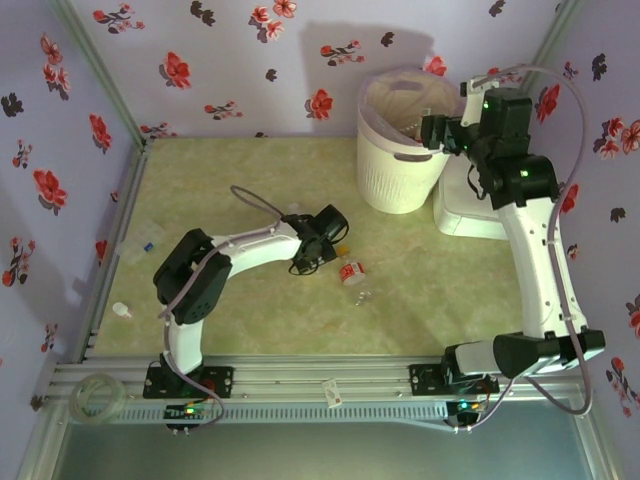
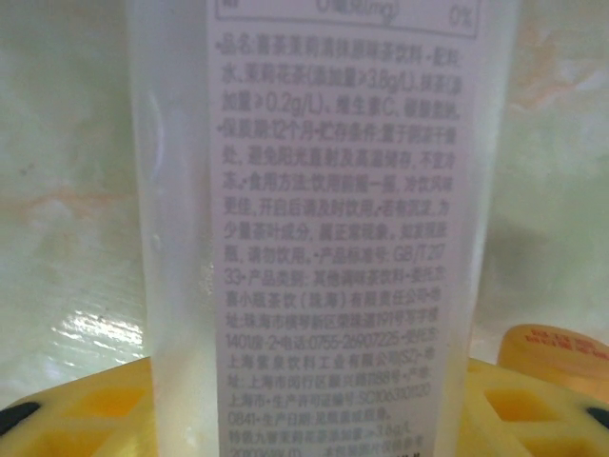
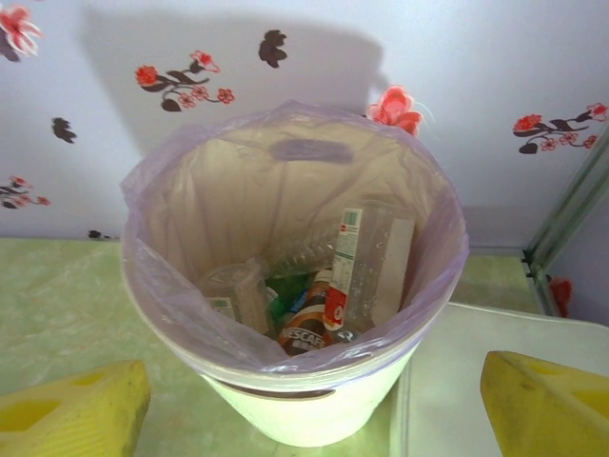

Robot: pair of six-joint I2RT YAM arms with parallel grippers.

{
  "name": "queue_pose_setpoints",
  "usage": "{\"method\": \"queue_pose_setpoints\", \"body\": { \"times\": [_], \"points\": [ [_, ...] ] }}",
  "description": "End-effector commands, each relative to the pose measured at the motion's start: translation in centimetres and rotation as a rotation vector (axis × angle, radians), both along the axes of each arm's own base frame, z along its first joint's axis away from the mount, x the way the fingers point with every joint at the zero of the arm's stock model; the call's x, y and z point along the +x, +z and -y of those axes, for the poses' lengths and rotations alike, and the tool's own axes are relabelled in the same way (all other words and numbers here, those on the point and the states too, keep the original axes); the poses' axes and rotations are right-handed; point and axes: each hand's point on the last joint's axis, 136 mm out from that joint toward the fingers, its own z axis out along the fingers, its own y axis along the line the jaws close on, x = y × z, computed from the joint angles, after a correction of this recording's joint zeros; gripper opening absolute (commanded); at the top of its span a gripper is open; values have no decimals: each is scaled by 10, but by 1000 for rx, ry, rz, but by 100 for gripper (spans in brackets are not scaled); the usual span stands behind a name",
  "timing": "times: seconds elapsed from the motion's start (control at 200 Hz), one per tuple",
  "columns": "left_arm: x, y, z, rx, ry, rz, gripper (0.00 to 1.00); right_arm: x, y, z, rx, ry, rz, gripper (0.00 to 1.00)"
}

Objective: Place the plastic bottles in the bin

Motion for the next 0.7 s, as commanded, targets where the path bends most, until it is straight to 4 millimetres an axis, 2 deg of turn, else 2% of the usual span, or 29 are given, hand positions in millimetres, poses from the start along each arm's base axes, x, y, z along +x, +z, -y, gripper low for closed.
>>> {"method": "queue_pose_setpoints", "body": {
  "times": [0.0, 0.08, 0.15, 0.185, 0.22, 0.43, 0.695],
  "points": [
    [17, 40, -3, -10, -96, 167, 30, -19, 23, -17, 82, 69, 59, 91],
    [21, 54, -3, -60, -127, 244, 22, -27, 28, -29, 109, 109, 64, 91],
    [22, 63, -3, -109, -167, 310, 9, -33, 30, -43, 128, 155, 66, 92],
    [22, 70, -4, -138, -191, 348, 7, -36, 30, -51, 134, 181, 63, 91],
    [24, 80, -3, -179, -206, 399, 0, -39, 31, -60, 141, 212, 62, 91],
    [24, 115, -38, -288, -214, 582, 0, -49, 22, -120, 221, 425, 2, 92],
    [3, 151, -66, -287, -403, 697, 0, -56, -25, -200, 250, 603, -165, 94]
  ]
}}
